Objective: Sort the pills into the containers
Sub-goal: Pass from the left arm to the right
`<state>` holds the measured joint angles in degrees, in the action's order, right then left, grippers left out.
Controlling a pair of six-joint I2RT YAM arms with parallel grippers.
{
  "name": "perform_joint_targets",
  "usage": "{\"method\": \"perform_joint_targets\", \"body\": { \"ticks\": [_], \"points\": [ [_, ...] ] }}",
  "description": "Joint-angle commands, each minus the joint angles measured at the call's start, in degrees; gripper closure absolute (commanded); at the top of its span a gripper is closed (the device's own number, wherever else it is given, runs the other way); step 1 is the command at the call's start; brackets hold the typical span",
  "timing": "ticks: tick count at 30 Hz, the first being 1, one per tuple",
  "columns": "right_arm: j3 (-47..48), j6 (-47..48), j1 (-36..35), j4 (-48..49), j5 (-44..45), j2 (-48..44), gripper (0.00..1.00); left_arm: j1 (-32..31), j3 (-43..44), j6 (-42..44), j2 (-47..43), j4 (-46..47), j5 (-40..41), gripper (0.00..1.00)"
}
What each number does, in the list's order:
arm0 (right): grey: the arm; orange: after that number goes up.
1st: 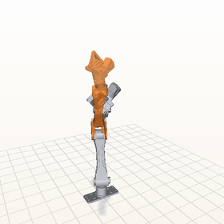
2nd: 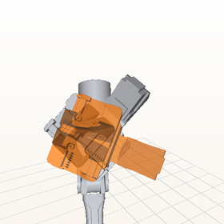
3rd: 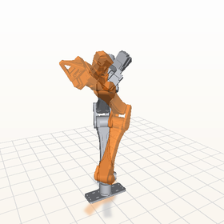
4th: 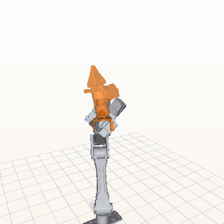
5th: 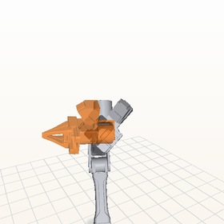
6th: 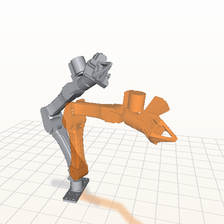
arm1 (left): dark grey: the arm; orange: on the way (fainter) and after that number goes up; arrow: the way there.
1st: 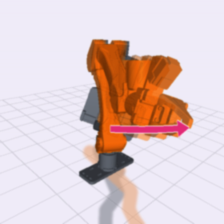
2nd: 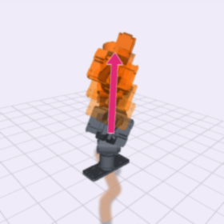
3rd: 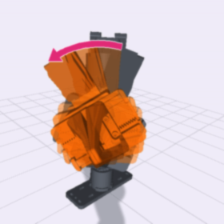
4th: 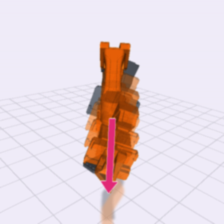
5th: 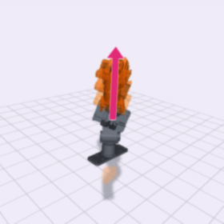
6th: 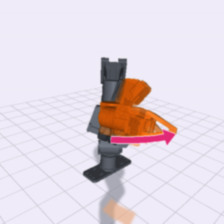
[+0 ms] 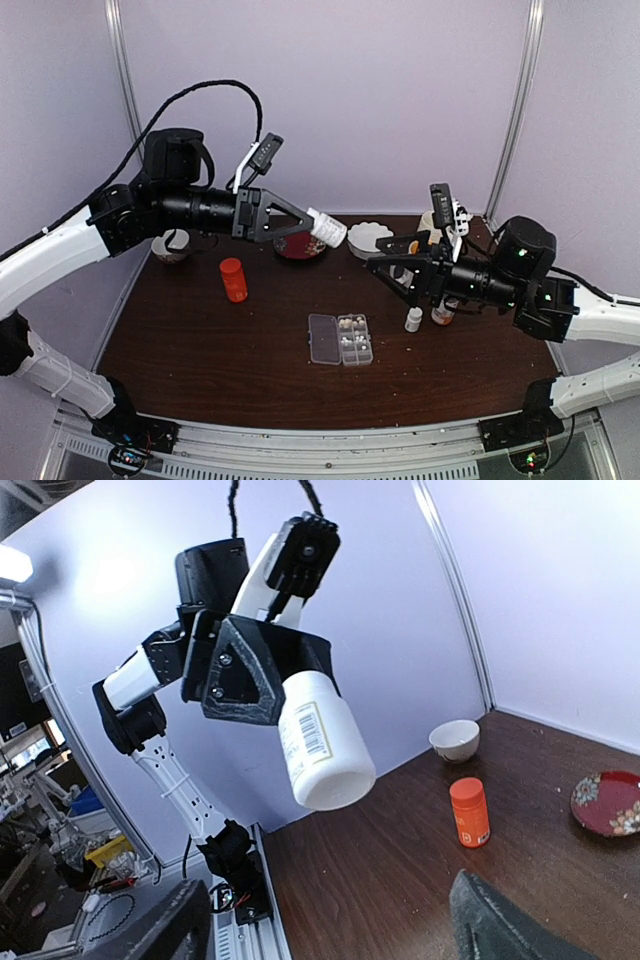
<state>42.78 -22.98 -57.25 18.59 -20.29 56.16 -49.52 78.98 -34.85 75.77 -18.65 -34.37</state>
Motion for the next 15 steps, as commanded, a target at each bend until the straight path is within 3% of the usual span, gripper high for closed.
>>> {"method": "perform_joint_targets", "body": {
  "ticks": [1,10,15],
  "points": [
    [2.81,0.35,-1.47,6.18,-1.08,1.73,0.2,-0.47,-0.12,-3.71,-0.43,6.98,-5.0,0.84],
    [8.11,2.78,-3.69,6.44,-0.67,7.04,0.25,-1.84,0.54,-3.93,-0.74,6.42,-5.09,0.88],
    [10.19,3.2,-4.21,5.7,-0.19,8.9,0.38,-2.07,0.43,-3.82,-0.95,6.04,-4.87,0.88]
  ]
}}
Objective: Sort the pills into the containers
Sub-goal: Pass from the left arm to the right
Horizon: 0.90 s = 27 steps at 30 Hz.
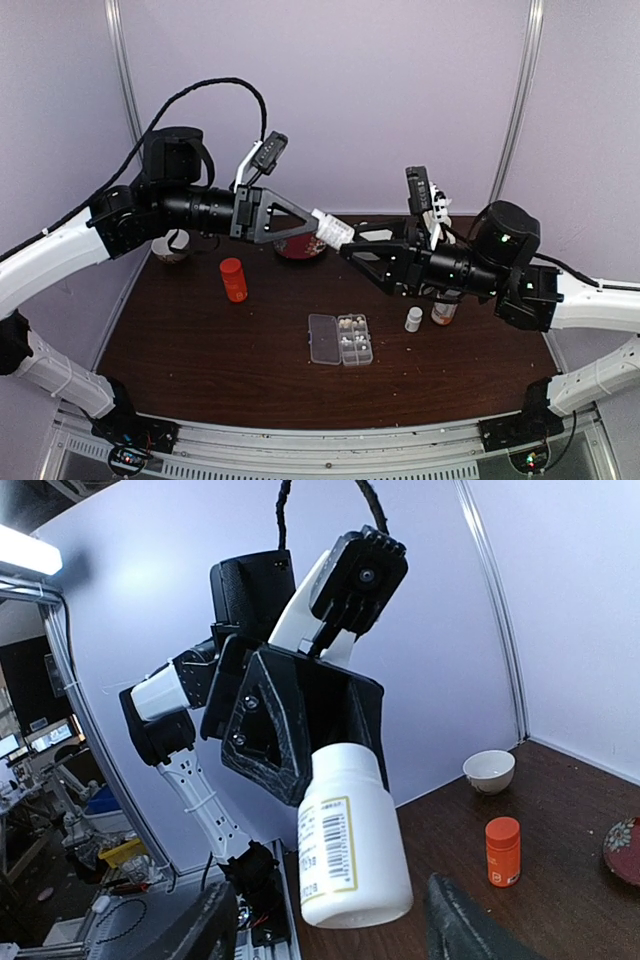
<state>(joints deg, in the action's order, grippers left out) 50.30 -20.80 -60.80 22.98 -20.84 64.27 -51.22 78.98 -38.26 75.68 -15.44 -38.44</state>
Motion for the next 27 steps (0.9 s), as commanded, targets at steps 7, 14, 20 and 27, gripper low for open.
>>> {"method": "perform_joint_targets", "body": {
  "ticks": [7,14,20,27],
  "points": [
    [3.98,1.1,-1.12,0.14,1.0,2.49,0.6,-0.52,0.39,-0.46,-0.9,2.81,-0.96,0.88],
    [4.16,2.62,-1.56,-0.74,0.93,2.44,0.83,-0.52,0.3,-1.38,-0.71,2.87,-0.8,0.89],
    [6.66,17.92,-4.3,-11.07,5.86,2.4,0.86,-0.54,1.63,-3.45,0.18,0.25,0.29,0.91],
    [6.81,53.7,-12.11,-15.71,29.28,3.72,0.92,-0.49,2.7,-7.87,0.18,-5.25,2.97,0.97]
  ]
}}
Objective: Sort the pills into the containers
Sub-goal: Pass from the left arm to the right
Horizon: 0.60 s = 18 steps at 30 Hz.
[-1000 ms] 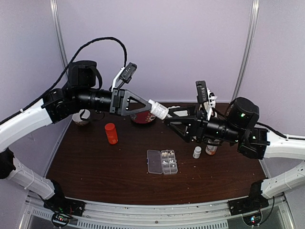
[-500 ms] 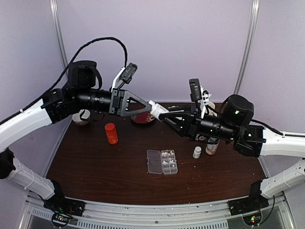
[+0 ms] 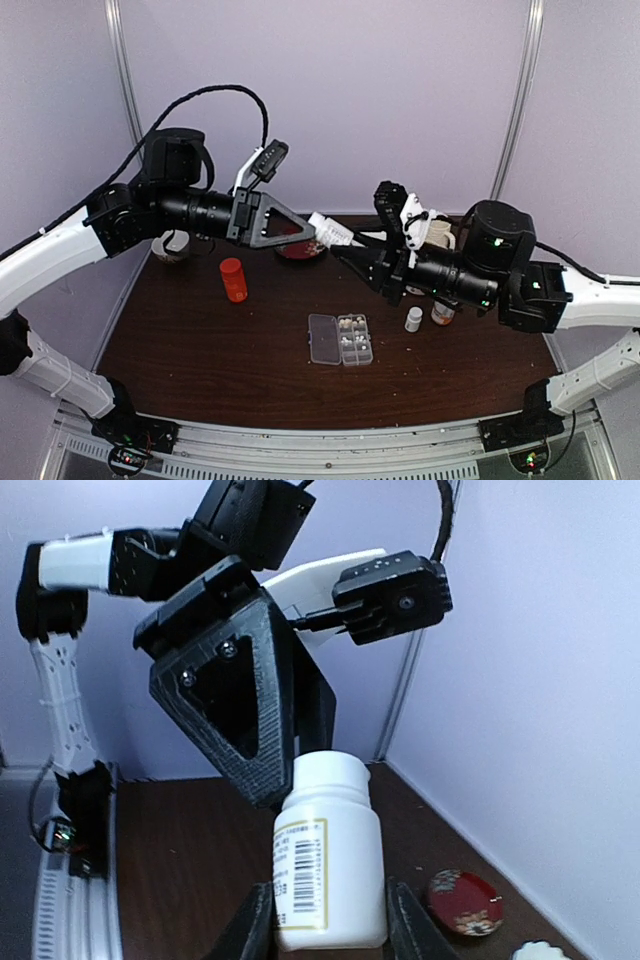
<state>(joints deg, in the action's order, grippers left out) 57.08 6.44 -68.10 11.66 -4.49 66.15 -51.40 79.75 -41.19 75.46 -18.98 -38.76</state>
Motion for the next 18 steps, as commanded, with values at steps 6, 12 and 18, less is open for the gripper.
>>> {"method": "perform_joint_targets", "body": {
  "ticks": [6,12,18],
  "points": [
    [-3.81,48.22,-10.7,7.61,25.73,6.69,0.98,0.07,1.14,-13.14,-0.07,-2.21,3.65,1.0],
    [-2.3,34.67,-9.76,6.22,20.32,4.31,0.99,0.07,0.38,-8.99,-3.37,0.34,5.89,0.47],
    [-4.47,11.28,-6.77,5.84,10.99,-2.93,1.0,0.33,-2.84,-0.23,-7.64,6.7,4.78,0.12]
  ]
}}
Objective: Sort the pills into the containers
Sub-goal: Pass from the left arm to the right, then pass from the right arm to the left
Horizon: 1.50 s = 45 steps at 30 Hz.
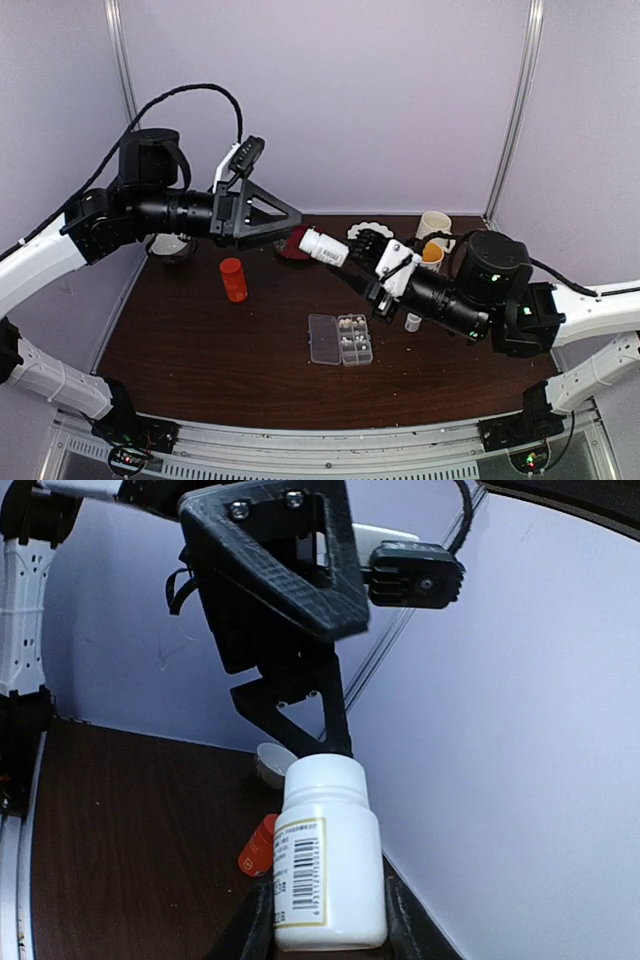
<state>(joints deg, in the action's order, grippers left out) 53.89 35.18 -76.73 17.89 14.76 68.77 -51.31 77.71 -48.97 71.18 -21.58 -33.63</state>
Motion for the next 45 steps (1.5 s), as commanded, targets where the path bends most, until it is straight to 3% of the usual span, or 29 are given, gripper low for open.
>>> {"method": "perform_joint_targets", "body": {
  "ticks": [1,5,10,14,18,21,25,36,45],
  "points": [
    [-2.28,-21.24,2.3,0.49,-9.93,-6.77,1.0,0.24,-0.81,10.49,-3.67,10.02,-1.46,0.11],
    [-4.82,-35.44,4.03,3.39,-14.34,-10.87,1.0,0.24,-2.25,24.73,-6.48,13.11,-4.41,0.14],
    [-2.94,-47.67,5.73,1.39,-23.25,-12.71,1.0,-0.52,-6.91,51.84,-10.62,17.96,-9.73,0.14],
    [-1.68,-51.7,5.89,0.03,-27.99,-13.1,1.0,-0.96,-4.46,76.54,-9.92,9.42,-16.07,0.16],
    [-1.74,-53.2,5.88,-0.05,-31.27,-12.43,1.0,-1.23,-0.85,91.55,-7.7,2.84,-18.96,0.15],
    [-1.77,-53.72,5.82,0.07,-33.22,-11.6,1.0,-1.83,0.76,94.75,-5.88,2.38,-19.5,0.16],
    [-0.65,-53.75,5.87,-1.1,-34.67,-10.13,1.0,-2.46,4.27,97.88,-2.26,-1.32,-20.2,0.32],
    [2.07,-54.15,5.86,-2.3,-36.87,-6.21,1.0,-6.13,6.84,105.06,1.76,-7.88,-12.35,0.41],
    [2.45,-54.58,5.88,-2.91,-37.11,-5.05,1.0,-6.31,6.75,105.93,1.66,-7.96,-11.4,0.49]
  ]
}}
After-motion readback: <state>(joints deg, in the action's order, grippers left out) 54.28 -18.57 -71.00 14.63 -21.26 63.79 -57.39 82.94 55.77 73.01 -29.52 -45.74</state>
